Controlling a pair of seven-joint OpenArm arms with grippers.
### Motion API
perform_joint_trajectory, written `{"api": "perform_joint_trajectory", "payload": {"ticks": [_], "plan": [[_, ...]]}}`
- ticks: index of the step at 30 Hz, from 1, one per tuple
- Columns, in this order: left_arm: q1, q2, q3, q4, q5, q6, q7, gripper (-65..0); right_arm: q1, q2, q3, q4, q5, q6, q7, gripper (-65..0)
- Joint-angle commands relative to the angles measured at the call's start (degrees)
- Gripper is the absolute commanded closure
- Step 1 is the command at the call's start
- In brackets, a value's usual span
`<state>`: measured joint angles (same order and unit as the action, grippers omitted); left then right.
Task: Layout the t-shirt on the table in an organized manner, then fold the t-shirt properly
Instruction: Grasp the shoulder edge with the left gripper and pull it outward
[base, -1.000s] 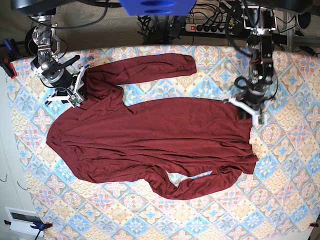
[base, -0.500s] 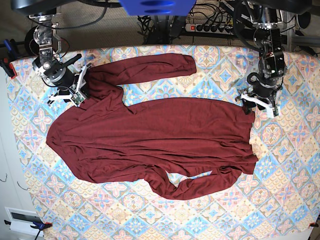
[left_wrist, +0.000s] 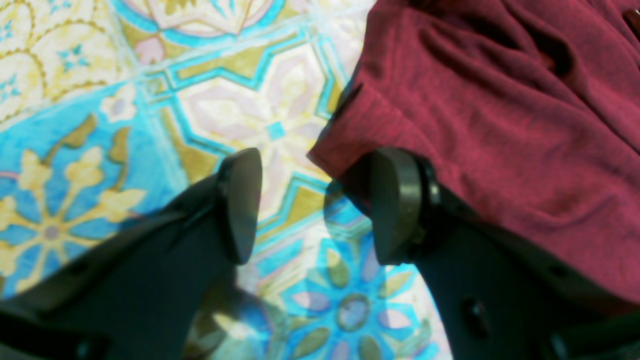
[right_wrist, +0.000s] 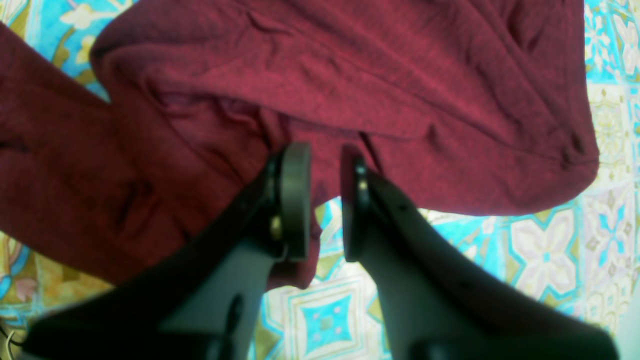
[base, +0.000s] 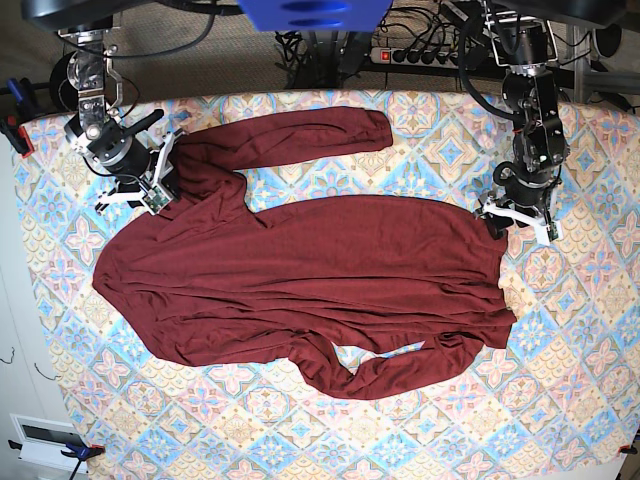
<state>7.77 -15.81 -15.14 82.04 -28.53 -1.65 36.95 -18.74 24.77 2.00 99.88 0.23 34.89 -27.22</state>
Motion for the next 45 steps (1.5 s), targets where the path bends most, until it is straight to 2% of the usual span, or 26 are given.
{"api": "perform_joint_trajectory", "payload": {"ticks": [1,4,6,11,14,18,27,31,38,42,45], "plan": [[-0.34,-0.32,0.85,0.47,-0.34,-0.50,0.55,-34.1,0.41,0.76,0.42,1.18,0.52,-0.21,1.16,-9.9],[-0.34,-0.49,4.63,0.47,-0.43,-0.50,0.55,-33.9,0.41,0.76,0.42,1.18,0.52,-0.21,1.16,-9.9],[-0.34,-0.49,5.51,0.47,-0.43,-0.50,0.55,-31.1,0.41,0.76,0.42,1.27,0.52,-0.21,1.16,-9.9],[-0.34,-0.23,5.69,0.47,-0.52,-0.59,0.28,-14.5,0.32,0.76,0.42,2.23,0.52,-0.21,1.16,-9.9],[0.01,-0.23,5.69,0.55,-0.52,-0.59,0.55,0.0,0.32,0.76,0.42,2.23,0.52,-0.21,1.16,-9.9],[2.47,-0.67,5.51,1.17,-0.70,-0.59,0.63,0.0,-0.47,0.76,0.68,2.23,0.52,-0.21,1.16,-9.8],[12.58,-1.46,5.07,11.89,-0.70,-0.59,0.63,0.0,-1.17,0.76,0.51,2.23,0.52,-0.21,1.16,-9.8],[16.54,-1.81,1.64,14.62,-0.70,-0.59,0.63,0.0,-1.17,0.76,0.51,2.23,0.52,-0.21,1.16,-9.8],[16.45,-2.25,-4.25,10.75,-0.70,-0.59,0.63,0.0,-1.26,0.76,0.42,2.23,0.52,-0.21,1.16,-9.8],[16.45,-2.34,-4.34,10.58,-1.22,-0.59,0.63,-4.5,-1.26,0.76,0.42,2.23,0.52,-0.21,1.16,-10.1],[16.45,-2.34,-4.34,10.58,-5.18,-0.50,0.63,-10.7,-1.26,0.76,0.77,2.23,0.52,-0.21,1.16,-10.2]]}}
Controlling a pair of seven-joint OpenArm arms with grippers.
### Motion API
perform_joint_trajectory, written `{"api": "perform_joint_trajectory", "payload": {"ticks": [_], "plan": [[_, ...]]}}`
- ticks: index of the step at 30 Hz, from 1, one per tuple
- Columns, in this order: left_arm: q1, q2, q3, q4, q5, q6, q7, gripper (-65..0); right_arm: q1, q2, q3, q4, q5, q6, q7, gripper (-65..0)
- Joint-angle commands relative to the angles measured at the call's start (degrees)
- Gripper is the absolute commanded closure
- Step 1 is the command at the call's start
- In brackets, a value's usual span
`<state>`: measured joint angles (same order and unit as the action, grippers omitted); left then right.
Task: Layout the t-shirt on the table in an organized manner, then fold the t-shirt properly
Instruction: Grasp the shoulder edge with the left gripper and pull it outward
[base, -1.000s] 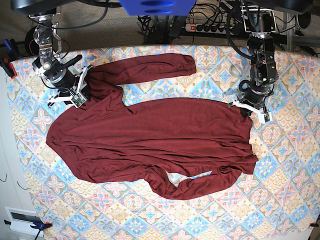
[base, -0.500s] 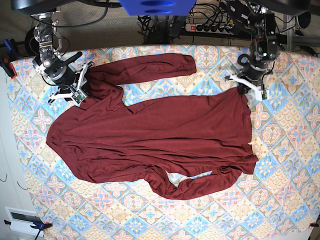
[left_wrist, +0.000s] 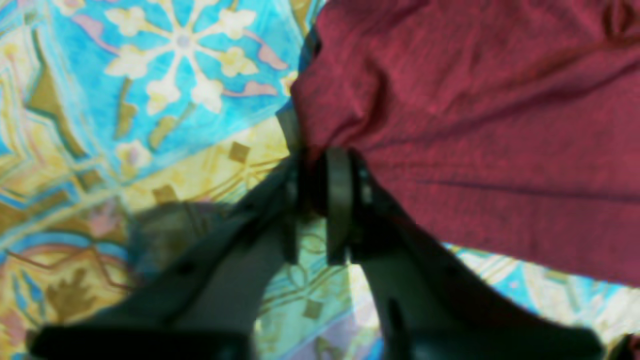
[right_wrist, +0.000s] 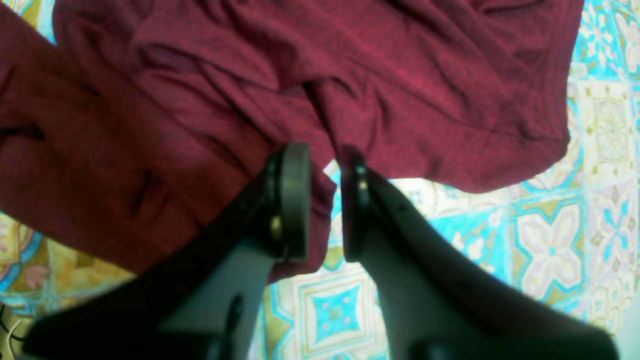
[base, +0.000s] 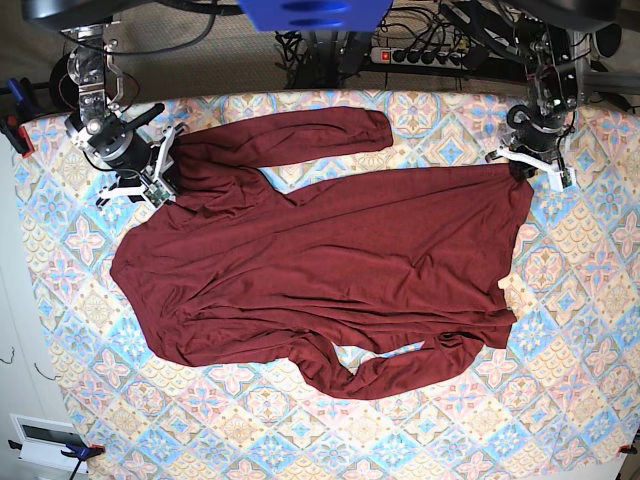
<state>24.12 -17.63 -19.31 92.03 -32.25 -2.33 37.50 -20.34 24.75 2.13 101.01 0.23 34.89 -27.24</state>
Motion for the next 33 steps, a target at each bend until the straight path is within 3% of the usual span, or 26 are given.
{"api": "perform_joint_trajectory", "payload": {"ticks": [1,5,9,16,21,29,33], "plan": [[0.19,-0.61,-0.34,0.59,-3.05,0.26,0.17,-12.9,0.34,0.79,0.81,1.10,0.52,-0.21,1.18,-10.3],[0.54,-2.72,-0.51,0.67,-9.55,0.17,3.52,-24.7,1.22,0.79,1.69,1.10,0.61,-0.21,1.00,-15.8],[2.65,-3.34,-2.54,3.93,-17.64,0.17,6.24,-37.0,3.59,0.79,4.77,1.01,0.61,-0.21,-4.45,-25.0],[10.65,-2.72,-2.10,15.71,-24.76,0.09,8.17,-38.4,3.94,0.79,5.91,1.01,0.61,-0.21,-4.80,-25.1],[10.83,-0.70,5.20,16.24,-24.23,0.09,9.14,-38.4,3.94,0.79,5.56,0.83,0.61,-0.21,-4.80,-25.1],[7.57,4.13,18.48,13.60,-11.84,0.44,8.88,-38.4,3.94,0.79,5.74,0.92,0.61,-0.21,-4.80,-25.1],[6.52,4.84,21.55,10.61,-10.87,0.44,8.88,-38.4,3.85,0.79,5.82,1.01,0.61,-0.21,-4.80,-25.1]]}}
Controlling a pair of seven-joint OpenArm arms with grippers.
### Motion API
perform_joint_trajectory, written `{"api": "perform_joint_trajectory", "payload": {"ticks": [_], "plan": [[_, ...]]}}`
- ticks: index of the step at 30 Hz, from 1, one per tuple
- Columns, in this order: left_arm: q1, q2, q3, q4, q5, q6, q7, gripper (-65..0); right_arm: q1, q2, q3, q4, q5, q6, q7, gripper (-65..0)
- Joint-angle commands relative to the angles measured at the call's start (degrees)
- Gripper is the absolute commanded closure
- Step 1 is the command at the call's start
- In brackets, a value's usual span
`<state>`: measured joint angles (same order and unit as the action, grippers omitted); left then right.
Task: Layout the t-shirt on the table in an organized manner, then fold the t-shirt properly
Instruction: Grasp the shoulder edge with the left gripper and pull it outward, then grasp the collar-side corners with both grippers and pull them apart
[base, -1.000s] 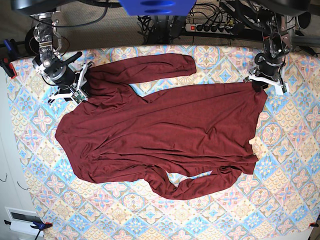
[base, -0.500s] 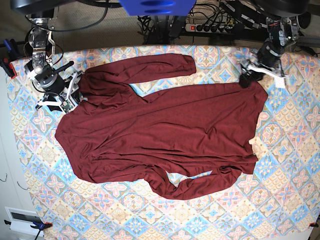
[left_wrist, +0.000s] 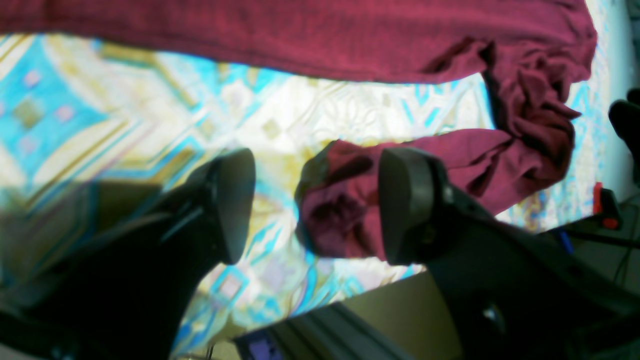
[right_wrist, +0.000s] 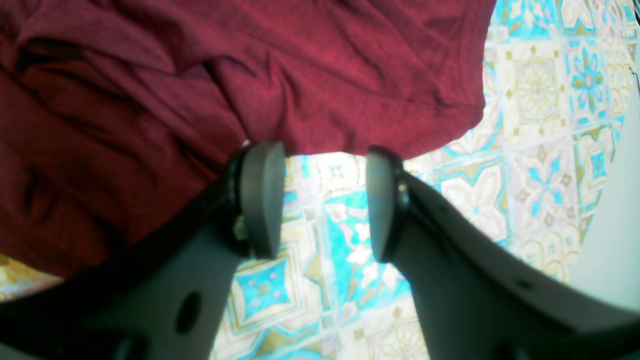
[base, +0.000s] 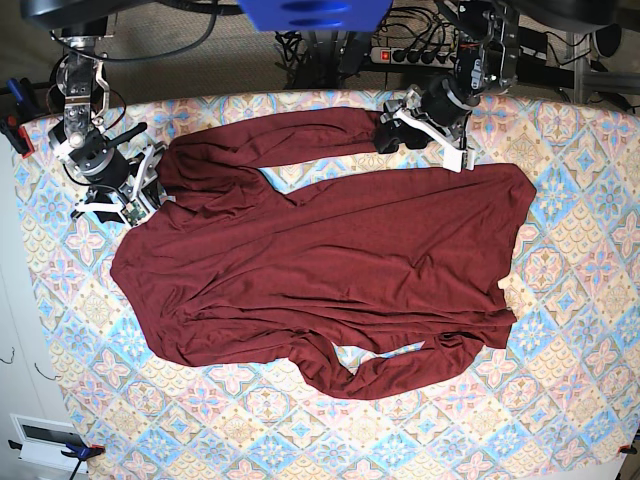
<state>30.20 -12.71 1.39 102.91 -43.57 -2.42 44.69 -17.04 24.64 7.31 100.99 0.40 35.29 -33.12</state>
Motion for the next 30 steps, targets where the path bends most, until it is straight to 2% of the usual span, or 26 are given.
{"api": "perform_joint_trajectory", "payload": {"ticks": [1,16,18,20,22,26,30], "plan": [[0.44,-0.08,1.65,-0.28,0.45,0.53,1.69,-38.4,0.55,0.89,0.64,1.03,0.43,-0.61,1.08,-25.1],[0.53,-0.08,10.00,-2.47,0.98,0.53,1.69,-37.5,0.38,0.81,0.64,1.12,0.43,-0.61,0.99,-25.1],[0.35,-0.08,9.82,-3.70,1.07,0.53,1.69,-30.4,0.38,0.81,0.64,1.12,0.43,-0.61,0.99,-25.1],[0.35,-0.35,9.56,-3.97,1.07,0.53,1.60,-16.8,0.38,0.81,0.64,1.12,0.43,-0.61,1.08,-25.1],[0.09,-0.52,8.94,-3.97,0.98,0.53,1.60,0.0,0.38,0.81,0.64,1.12,0.43,-0.61,1.08,-25.1],[-0.70,-3.33,5.51,-3.62,0.10,0.53,1.69,0.0,0.38,0.81,0.64,1.12,0.43,-0.61,1.08,-25.0],[0.27,-6.24,-0.82,1.57,-2.36,0.53,1.95,0.0,0.38,0.81,0.64,1.12,0.43,-0.61,1.17,-25.0]]}}
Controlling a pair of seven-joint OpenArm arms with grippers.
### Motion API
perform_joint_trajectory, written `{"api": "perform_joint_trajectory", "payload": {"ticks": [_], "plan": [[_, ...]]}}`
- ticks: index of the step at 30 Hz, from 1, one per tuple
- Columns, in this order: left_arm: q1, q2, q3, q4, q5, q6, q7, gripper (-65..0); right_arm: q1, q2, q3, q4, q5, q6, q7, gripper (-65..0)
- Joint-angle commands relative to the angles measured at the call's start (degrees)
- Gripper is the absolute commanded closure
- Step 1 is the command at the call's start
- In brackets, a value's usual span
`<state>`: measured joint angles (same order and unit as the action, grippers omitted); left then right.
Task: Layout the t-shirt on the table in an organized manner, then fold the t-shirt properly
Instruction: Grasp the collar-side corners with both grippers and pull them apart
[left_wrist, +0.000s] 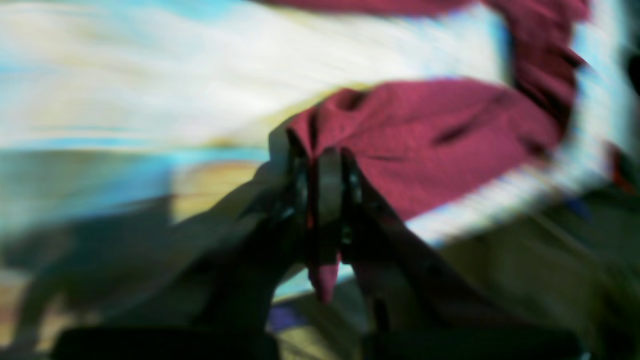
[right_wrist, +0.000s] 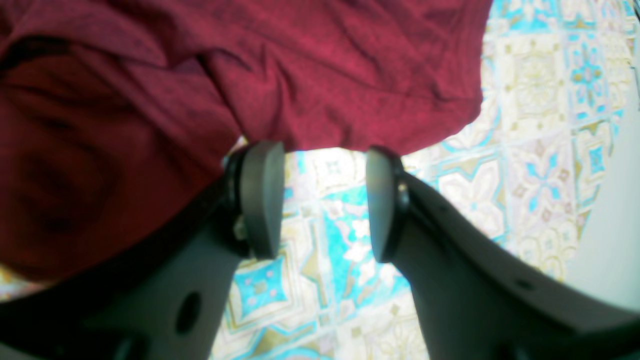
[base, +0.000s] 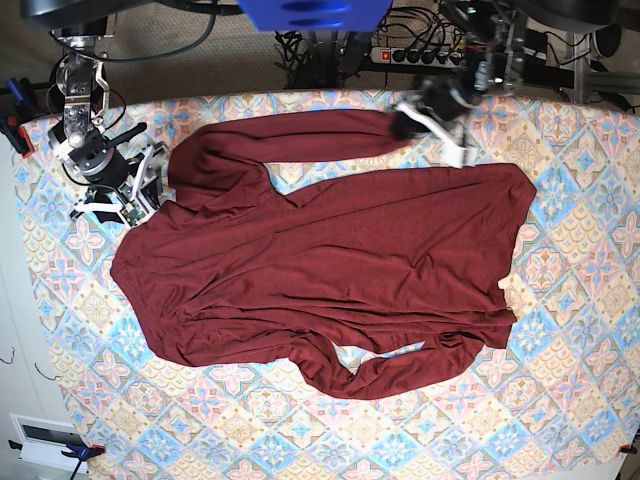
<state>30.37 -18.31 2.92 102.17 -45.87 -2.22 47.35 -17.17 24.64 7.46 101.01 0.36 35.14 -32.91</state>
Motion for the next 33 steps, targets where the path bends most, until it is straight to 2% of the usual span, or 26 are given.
{"api": "perform_joint_trajectory", "payload": {"ticks": [1,6,11,14,18,21,26,33], "plan": [[0.71,-1.61,-4.54,4.25,-0.77,0.33,-0.72,0.0,0.51,0.81,0.49,1.10,0.47,-0.45,0.95,-25.0],[2.38,-4.95,-15.01,9.61,-4.81,0.33,-0.63,0.0,0.69,0.81,0.05,1.01,0.47,-0.45,0.69,-25.0],[2.82,-7.67,-21.07,9.79,-9.65,0.33,-0.63,0.0,0.77,0.72,-0.04,-0.22,0.56,-0.45,0.51,-25.0],[2.82,-7.85,-23.62,9.70,-10.53,0.33,-0.63,0.0,3.50,-2.01,0.49,-2.59,0.56,-0.45,-0.37,-25.4],[2.82,-8.02,-25.29,9.70,-10.44,0.33,-0.63,0.0,9.12,-4.64,2.78,-5.85,0.91,-0.45,-5.12,-25.5],[2.82,-8.02,-25.20,9.70,-10.44,0.33,-0.63,0.0,12.11,-6.84,8.32,-8.48,5.22,-0.45,-5.64,-25.6],[2.82,-7.94,-24.94,9.61,-10.44,0.33,-0.63,0.0,17.56,-7.02,13.77,-17.63,10.41,-0.45,-8.63,-25.6],[2.82,-7.94,-24.94,9.61,-10.44,0.24,-0.63,0.0,22.93,-6.84,14.91,-27.56,15.51,-0.45,-8.54,-25.6]]}}
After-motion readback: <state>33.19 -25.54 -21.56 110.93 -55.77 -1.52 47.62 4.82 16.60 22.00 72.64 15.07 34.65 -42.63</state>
